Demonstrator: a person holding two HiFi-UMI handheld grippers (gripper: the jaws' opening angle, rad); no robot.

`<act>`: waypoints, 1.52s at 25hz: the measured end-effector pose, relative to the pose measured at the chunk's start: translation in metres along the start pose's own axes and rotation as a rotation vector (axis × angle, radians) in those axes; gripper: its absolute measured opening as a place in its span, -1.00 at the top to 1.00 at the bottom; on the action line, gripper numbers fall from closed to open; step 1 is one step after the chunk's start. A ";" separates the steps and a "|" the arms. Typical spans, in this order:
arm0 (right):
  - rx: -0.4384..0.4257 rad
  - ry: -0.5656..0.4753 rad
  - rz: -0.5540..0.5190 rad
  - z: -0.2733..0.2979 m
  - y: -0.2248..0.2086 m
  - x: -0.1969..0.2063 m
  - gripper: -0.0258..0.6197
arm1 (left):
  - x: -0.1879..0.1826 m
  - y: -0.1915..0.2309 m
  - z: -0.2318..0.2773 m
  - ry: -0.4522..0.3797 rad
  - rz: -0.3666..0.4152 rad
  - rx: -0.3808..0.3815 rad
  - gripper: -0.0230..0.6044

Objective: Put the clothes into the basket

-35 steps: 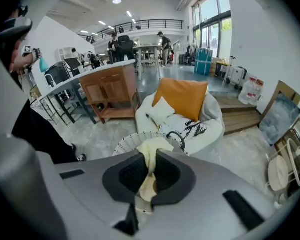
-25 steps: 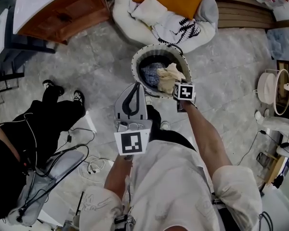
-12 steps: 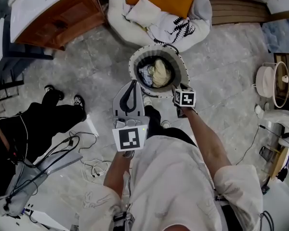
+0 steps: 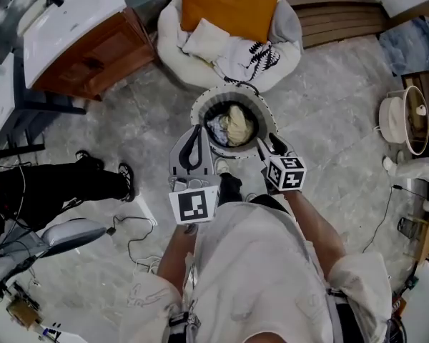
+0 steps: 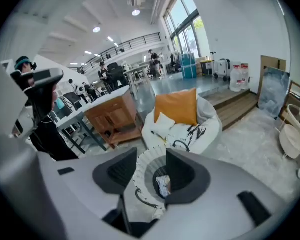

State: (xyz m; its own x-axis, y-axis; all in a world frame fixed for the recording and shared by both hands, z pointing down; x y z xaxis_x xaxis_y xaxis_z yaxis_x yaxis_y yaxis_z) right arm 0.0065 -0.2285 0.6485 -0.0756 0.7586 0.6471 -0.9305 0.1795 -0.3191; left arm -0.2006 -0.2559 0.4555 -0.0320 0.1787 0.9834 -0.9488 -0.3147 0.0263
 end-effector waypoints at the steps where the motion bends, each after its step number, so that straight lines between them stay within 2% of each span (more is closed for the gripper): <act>1: -0.005 -0.039 -0.007 -0.008 0.004 -0.011 0.41 | -0.004 -0.002 0.001 -0.009 0.007 0.004 0.91; 9: -0.007 -0.356 -0.075 -0.078 0.033 -0.100 0.44 | -0.029 -0.013 -0.006 -0.057 0.043 0.026 0.91; 14: 0.013 -0.556 -0.200 -0.126 0.059 -0.151 0.44 | -0.050 -0.015 -0.011 -0.103 0.078 0.035 0.91; 18: 0.034 -0.682 -0.229 -0.159 0.066 -0.179 0.44 | -0.070 -0.019 -0.014 -0.156 0.088 0.030 0.91; 25: 0.070 -0.753 -0.255 -0.173 0.072 -0.188 0.48 | -0.079 -0.015 -0.019 -0.184 0.115 0.029 0.91; 26: 0.078 -0.758 -0.254 -0.174 0.071 -0.188 0.53 | -0.079 -0.014 -0.020 -0.187 0.116 0.029 0.91; 29: 0.109 -0.774 -0.255 -0.178 0.068 -0.186 0.85 | -0.078 -0.014 -0.021 -0.189 0.118 0.032 0.91; 31: 0.121 -0.772 -0.258 -0.180 0.068 -0.184 0.94 | -0.078 -0.015 -0.020 -0.192 0.118 0.036 0.91; 38: 0.136 -0.767 -0.253 -0.180 0.066 -0.182 0.95 | -0.076 -0.021 -0.014 -0.190 0.116 0.070 0.91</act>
State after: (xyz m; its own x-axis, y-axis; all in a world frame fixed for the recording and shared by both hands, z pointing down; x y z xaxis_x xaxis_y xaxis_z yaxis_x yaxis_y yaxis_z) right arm 0.0235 -0.2414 0.3853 -0.0360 0.0574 0.9977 -0.9838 0.1732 -0.0455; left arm -0.1830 -0.2500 0.3780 -0.0734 -0.0388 0.9966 -0.9178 -0.3884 -0.0827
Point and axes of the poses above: the fingertips, and each gripper's own axes: z forward along the fingers, y to its left, x out of its underside, the point moved 3 cm from there along -z, backward along the fingers, and after that the axes turned 3 degrees about z, right-handed, at the moved point
